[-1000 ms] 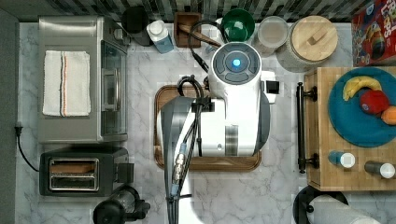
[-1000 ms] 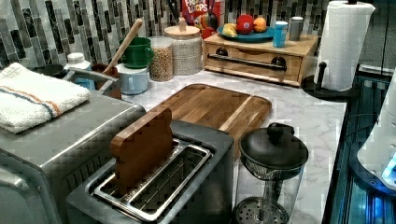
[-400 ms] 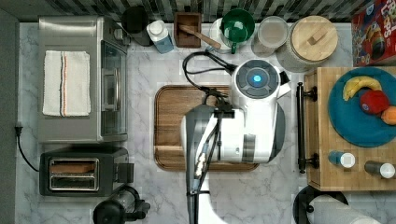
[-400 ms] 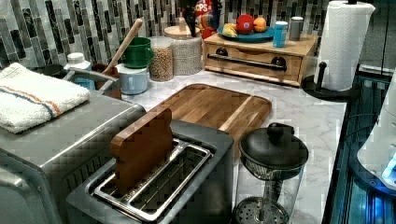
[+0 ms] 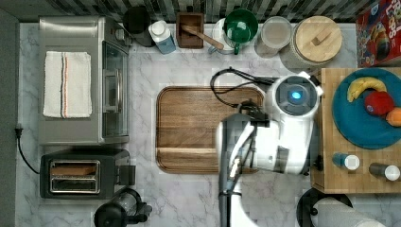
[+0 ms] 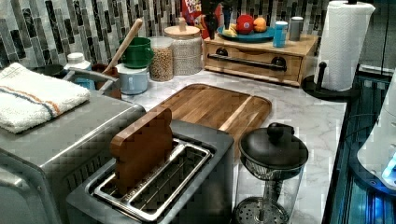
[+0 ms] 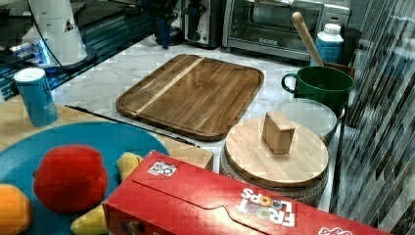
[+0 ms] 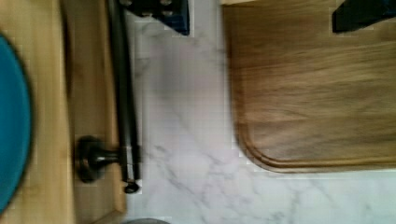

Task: Open the drawer.

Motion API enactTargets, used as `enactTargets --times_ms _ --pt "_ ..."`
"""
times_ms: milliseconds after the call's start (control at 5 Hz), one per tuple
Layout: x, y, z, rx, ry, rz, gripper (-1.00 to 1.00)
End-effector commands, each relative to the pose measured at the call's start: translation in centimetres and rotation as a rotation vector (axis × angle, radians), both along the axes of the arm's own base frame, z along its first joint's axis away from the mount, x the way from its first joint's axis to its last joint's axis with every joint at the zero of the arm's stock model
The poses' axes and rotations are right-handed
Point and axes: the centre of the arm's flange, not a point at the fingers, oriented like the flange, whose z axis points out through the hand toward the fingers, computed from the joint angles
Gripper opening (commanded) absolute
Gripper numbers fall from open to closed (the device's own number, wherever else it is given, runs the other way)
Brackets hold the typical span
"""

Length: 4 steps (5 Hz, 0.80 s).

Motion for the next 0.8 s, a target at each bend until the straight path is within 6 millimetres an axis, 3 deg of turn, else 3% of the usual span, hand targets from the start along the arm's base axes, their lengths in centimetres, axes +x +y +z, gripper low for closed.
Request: enactTargets --times_ms 200,600,800 --pt "-1.6 -6.4 -3.7 -0.015 -0.058 0.130 1.00" --pt "-1.8 -9.1 -7.6 -0.010 -0.132 0.164 1.00" --pt "-2.5 -8.9 -8.5 0.006 -0.141 0.133 1.00"
